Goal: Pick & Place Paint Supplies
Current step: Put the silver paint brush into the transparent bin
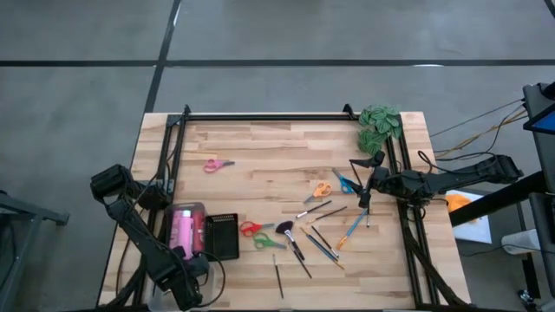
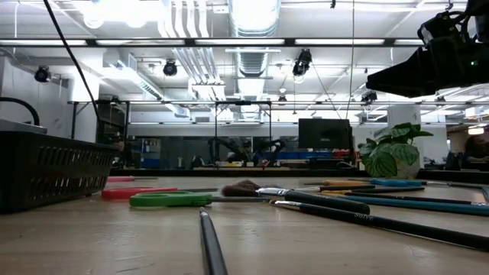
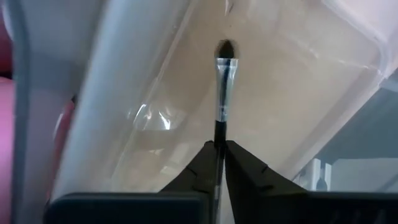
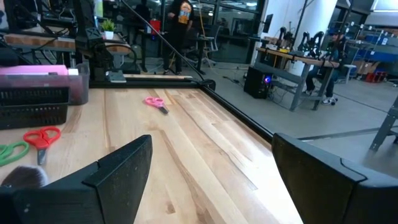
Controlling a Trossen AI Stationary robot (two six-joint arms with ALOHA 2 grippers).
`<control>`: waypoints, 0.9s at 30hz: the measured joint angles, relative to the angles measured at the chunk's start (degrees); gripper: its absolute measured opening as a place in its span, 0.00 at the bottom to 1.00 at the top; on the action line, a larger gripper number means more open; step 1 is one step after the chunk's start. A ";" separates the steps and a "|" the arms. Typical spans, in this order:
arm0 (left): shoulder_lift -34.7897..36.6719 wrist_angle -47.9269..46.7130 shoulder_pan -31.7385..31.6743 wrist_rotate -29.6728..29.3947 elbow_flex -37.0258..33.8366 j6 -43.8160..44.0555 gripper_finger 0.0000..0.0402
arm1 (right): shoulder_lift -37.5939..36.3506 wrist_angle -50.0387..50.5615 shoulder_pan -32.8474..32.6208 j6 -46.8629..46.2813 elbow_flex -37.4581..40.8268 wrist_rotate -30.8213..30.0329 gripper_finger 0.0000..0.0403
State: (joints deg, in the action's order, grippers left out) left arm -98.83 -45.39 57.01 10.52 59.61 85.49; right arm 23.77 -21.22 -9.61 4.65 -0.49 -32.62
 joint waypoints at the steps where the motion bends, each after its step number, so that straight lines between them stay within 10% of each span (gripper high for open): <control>1: 0.00 -0.01 0.00 0.00 0.00 0.00 0.13 | 0.00 -0.01 0.00 -0.10 0.00 -0.01 0.82; 11: 0.07 0.60 0.00 0.02 0.04 -0.04 0.30 | 0.00 -0.02 -0.01 -0.04 -0.02 -0.02 0.82; 27: 1.41 1.81 -0.09 -0.03 4.92 -1.67 0.31 | 0.00 0.00 -0.02 -0.04 -0.02 0.00 0.82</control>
State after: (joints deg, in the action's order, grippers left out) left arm -97.41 -43.58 56.93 10.49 64.53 83.82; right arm 23.77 -21.22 -9.62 4.61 -0.51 -32.62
